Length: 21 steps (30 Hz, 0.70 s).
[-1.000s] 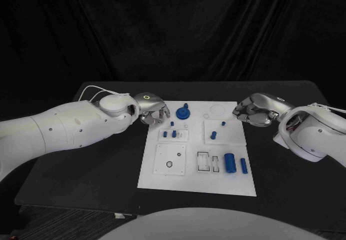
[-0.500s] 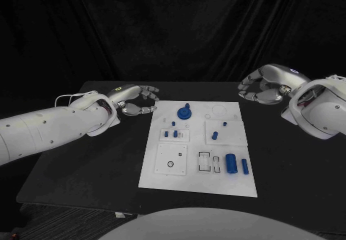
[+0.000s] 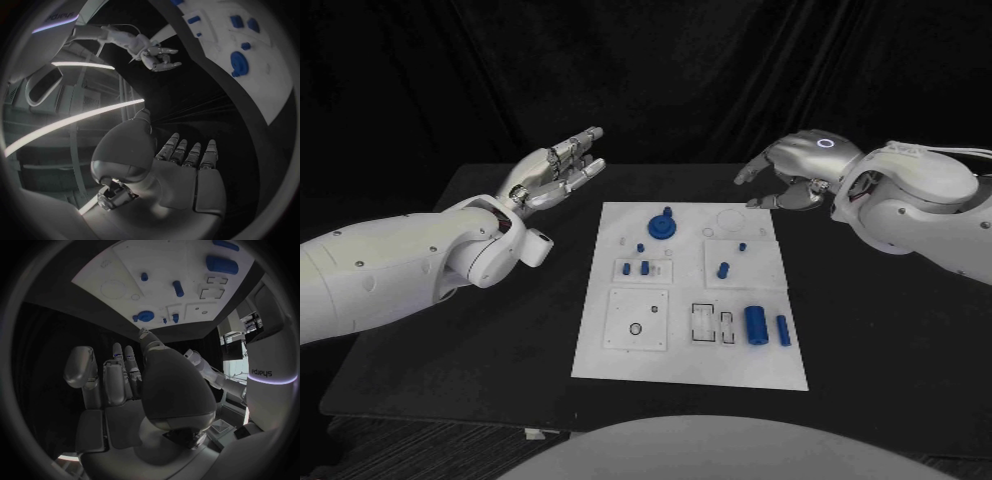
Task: Assemble the parts on the task board
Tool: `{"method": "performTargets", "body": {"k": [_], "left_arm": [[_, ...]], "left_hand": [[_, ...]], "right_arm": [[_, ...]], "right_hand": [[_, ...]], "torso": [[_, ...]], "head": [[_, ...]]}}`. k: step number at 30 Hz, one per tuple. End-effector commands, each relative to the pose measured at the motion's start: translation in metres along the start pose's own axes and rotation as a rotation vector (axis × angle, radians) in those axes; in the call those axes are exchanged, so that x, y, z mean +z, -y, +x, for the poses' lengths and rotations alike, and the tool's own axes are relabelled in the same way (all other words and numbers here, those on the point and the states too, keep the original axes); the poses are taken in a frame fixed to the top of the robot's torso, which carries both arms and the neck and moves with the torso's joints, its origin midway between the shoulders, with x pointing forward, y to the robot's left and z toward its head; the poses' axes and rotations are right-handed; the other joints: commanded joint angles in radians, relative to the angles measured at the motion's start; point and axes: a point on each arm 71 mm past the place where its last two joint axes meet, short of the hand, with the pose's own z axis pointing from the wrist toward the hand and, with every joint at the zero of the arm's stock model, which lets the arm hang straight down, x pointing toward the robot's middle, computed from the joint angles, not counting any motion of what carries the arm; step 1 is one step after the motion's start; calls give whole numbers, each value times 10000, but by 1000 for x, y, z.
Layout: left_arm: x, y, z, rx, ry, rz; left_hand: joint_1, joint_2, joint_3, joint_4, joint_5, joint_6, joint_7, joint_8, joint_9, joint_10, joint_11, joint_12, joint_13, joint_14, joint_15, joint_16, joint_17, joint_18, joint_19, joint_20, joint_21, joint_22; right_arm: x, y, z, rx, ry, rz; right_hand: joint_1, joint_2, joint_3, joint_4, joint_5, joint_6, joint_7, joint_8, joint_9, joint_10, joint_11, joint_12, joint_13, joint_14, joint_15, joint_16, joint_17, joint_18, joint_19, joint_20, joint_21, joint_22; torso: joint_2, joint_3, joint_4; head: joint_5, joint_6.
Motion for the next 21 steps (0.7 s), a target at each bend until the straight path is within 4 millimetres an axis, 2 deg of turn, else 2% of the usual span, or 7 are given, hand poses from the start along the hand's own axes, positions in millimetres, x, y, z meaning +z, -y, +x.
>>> {"method": "performTargets", "body": {"k": [1, 4, 7, 9, 10, 14, 21], "left_arm": [[-3, 12, 4, -2510, -227, 1321], [-6, 14, 6, -2878, -387, 1446], [-7, 15, 7, -3034, -456, 1479], [-8, 15, 8, -3192, -495, 1421], [-8, 15, 9, -3306, -499, 1380], [-11, 14, 14, -3991, -524, 1128], [-12, 9, 22, -4517, -771, 804]], "left_hand": [[-119, 175, -349, 6, -394, -128, -147, -34, -20, -85, -335, -2, -27, -5, -224, -35, -16, 194, -14, -225, -67, -301], [-211, 266, -581, 2, -564, -233, -212, -47, -32, -150, -423, -43, -45, -5, -333, -35, -16, 173, -15, -355, -85, -525], [-200, 296, -652, -1, -550, -300, -226, -53, -38, -161, -462, -38, -46, -5, -391, -35, -16, 146, -16, -458, -95, -647], [-153, 357, -701, -5, -432, -397, -260, -63, -48, -173, -499, -35, -48, -5, -325, -35, -16, 71, -16, -470, -96, -669], [-131, 407, -728, -2, -376, -490, -273, -73, -58, -190, -500, -52, -54, -5, -289, -35, -16, 42, -14, -458, -95, -667], [26, 614, -832, -6, -122, -585, -241, -74, -61, -238, -321, -58, -60, -5, -24, -35, -16, 19, -7, -198, -91, -671], [290, 735, -957, -10, 274, -393, -71, -50, -40, -203, -44, 103, -35, -5, 122, -35, -16, 79, 7, 11, -79, -599]], "right_arm": [[1, -6, 10, -663, -718, -1029], [3, -6, 17, -645, -968, -1097], [4, -6, 22, -617, -1165, -1090], [4, -6, 28, -578, -1379, -1036], [5, -6, 30, -561, -1473, -1016], [5, -6, 39, -480, -1856, -947], [4, -5, 52, -370, -2124, -730]], "right_hand": [[37, 40, -109, 93, -174, 52, 205, 50, -71, 295, -17, 110, -12, -24, -46, -113, -158, -28, 70, -73, 64, 1526], [-81, 45, -414, 467, -895, 244, 364, 33, -321, 617, -21, -214, -252, 22, -128, -711, -896, 56, 47, -152, -458, 1355], [-82, 113, -475, 587, -907, 253, 348, 12, -437, 742, -52, -346, -356, 173, -131, -753, -822, 34, 165, -168, -410, 1361], [195, 207, -413, 493, -440, 279, 256, 8, -540, 858, -18, -474, -466, 272, -123, -817, -813, 29, 229, -164, -465, 1343], [524, 283, -274, 340, 151, 307, 247, 9, -600, 900, 10, -578, -550, 290, -117, -885, -850, 36, 251, -176, -512, 1332], [886, 277, -76, 190, 641, 301, 212, -7, -718, 1044, 26, -734, -694, 307, -139, -972, -874, 47, 262, -187, -635, 1313], [718, 201, -81, 458, 31, 520, 215, 67, -785, 1714, -35, -697, -736, 430, -177, -815, -510, -1, 418, -225, -431, 1409]], "torso": [[-27, -70, 52], [-22, -127, 83], [-6, -184, 123], [16, -233, 144], [19, -242, 146], [16, -262, 149], [13, -255, 143]], "head": [[-128, -1], [-291, -1], [-485, -1], [-596, -1], [-617, -1], [-670, -1], [-795, -1]]}}
